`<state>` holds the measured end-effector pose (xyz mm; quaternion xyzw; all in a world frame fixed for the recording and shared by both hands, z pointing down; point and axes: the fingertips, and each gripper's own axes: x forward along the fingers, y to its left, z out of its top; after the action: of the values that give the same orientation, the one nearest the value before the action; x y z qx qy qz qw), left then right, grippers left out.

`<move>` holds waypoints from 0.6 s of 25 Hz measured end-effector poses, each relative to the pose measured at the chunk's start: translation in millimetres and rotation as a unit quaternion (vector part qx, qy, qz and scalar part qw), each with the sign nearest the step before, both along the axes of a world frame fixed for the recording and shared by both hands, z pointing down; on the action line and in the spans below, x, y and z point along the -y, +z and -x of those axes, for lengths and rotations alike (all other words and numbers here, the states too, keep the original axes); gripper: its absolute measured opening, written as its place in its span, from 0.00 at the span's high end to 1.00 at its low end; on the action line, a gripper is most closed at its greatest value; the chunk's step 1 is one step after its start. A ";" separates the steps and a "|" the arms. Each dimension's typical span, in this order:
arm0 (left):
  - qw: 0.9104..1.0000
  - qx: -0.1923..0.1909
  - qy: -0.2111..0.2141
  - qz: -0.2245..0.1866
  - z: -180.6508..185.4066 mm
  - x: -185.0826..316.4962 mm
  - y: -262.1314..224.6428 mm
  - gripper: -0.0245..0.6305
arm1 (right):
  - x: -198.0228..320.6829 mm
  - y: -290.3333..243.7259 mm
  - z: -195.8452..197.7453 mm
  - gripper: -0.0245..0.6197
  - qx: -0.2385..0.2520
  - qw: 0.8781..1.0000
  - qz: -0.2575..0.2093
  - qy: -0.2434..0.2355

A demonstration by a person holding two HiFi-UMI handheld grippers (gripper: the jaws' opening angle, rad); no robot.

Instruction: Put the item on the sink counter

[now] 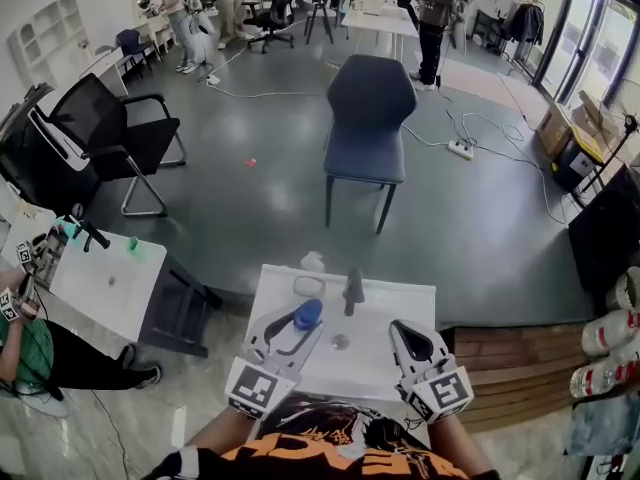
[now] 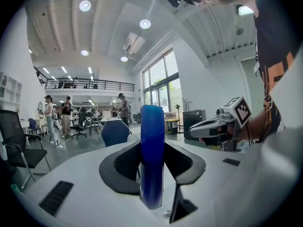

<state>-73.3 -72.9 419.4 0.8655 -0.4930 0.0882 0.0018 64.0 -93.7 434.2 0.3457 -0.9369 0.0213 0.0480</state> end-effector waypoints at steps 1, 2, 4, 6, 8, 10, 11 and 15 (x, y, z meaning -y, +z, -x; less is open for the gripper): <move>1.000 0.001 -0.002 -0.001 3.0 3.1 0.9 0.71 | 2.6 1.4 1.4 0.94 0.000 1.000 0.002 0.002; 1.000 0.002 -0.004 -0.002 5.9 6.7 2.1 0.71 | 5.6 3.0 2.9 0.94 0.000 1.000 0.003 0.004; 1.000 0.005 -0.006 -0.001 11.4 12.4 5.8 0.71 | 9.4 7.2 5.9 0.94 -0.004 1.000 0.009 0.005; 1.000 0.006 -0.008 0.003 16.0 15.1 10.0 0.71 | 10.6 10.9 8.7 0.94 -0.005 1.000 0.017 0.006; 1.000 0.007 -0.009 0.006 21.2 18.2 14.2 0.71 | 12.7 13.6 13.2 0.94 -0.004 1.000 0.022 0.006; 1.000 0.009 -0.010 0.006 27.8 24.3 18.7 0.71 | 17.3 16.5 20.6 0.94 -0.005 1.000 0.024 0.005; 1.000 0.009 -0.010 0.006 31.2 28.1 20.8 0.71 | 20.0 17.8 25.0 0.94 -0.007 1.000 0.024 0.005; 1.000 0.005 -0.017 0.010 44.4 42.1 29.7 0.71 | 27.5 21.3 42.8 0.94 -0.014 0.999 0.029 -0.001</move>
<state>-117.7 -115.0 449.1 0.8562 -0.5072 0.0976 0.0092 21.2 -121.1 455.4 0.3439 -0.9353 0.0439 0.0715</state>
